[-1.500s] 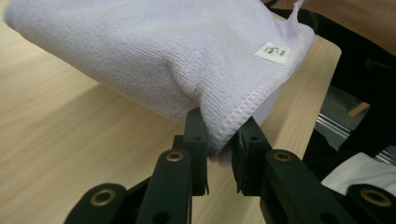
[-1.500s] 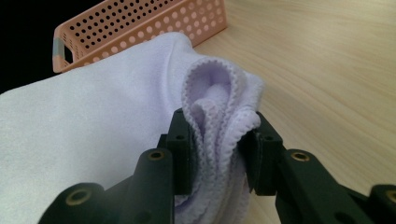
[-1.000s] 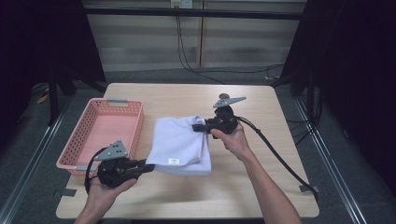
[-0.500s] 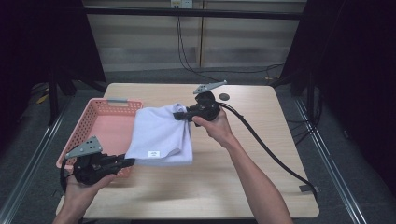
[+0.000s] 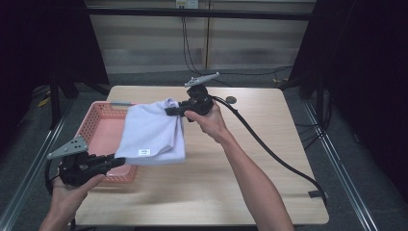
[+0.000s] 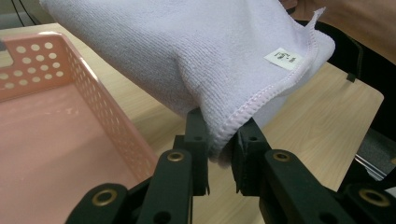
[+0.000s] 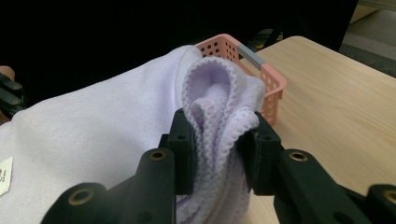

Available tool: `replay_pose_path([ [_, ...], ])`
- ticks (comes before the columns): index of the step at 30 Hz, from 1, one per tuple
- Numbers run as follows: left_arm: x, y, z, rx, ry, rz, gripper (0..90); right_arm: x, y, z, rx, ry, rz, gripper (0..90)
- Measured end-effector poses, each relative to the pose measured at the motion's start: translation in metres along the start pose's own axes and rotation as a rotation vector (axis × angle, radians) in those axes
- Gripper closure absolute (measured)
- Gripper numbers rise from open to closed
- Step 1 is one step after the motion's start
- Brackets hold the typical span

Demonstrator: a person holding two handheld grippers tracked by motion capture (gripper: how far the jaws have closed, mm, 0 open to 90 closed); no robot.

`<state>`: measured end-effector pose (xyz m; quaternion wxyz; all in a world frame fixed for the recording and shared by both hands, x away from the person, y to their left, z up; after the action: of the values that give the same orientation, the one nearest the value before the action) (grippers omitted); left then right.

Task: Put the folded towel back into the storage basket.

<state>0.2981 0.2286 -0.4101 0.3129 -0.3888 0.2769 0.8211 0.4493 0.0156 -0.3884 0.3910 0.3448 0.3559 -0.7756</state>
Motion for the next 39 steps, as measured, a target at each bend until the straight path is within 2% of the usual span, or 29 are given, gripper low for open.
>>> replay_pose_path([
  [9, 0.002, -0.014, 0.009, -0.032, 0.018, 0.024, 78.4, -0.013, -0.003, -0.013, -0.013, 0.003, 0.002, 67.8],
  [15, 0.002, -0.025, 0.021, -0.060, 0.031, 0.034, 78.5, -0.024, -0.005, -0.025, -0.026, 0.008, 0.005, 67.8],
  [19, 0.003, -0.037, 0.030, -0.074, 0.056, 0.059, 78.5, -0.035, -0.008, -0.037, -0.032, 0.012, 0.010, 67.9],
  [28, 0.013, -0.063, 0.051, -0.115, 0.085, 0.111, 78.7, -0.045, -0.015, -0.072, -0.036, 0.004, -0.013, 67.9],
  [35, 0.028, -0.086, 0.070, -0.152, 0.088, 0.162, 78.8, -0.054, -0.026, -0.099, -0.046, 0.008, -0.010, 67.9],
  [39, 0.035, -0.095, 0.079, -0.180, 0.090, 0.180, 78.8, -0.057, -0.031, -0.115, -0.051, 0.004, -0.018, 67.9],
])
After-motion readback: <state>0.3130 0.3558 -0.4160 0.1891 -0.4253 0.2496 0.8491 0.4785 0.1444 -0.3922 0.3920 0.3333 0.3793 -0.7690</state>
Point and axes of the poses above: each handheld gripper's, and its own axes: z roughly backward along the jaws, x roughly out of its underside, y roughly to its right, the point moved 8 cm from there along -z, roughly forward along the jaws, and after that the axes turned 4 degrees about -y, right-handed, at the moved point
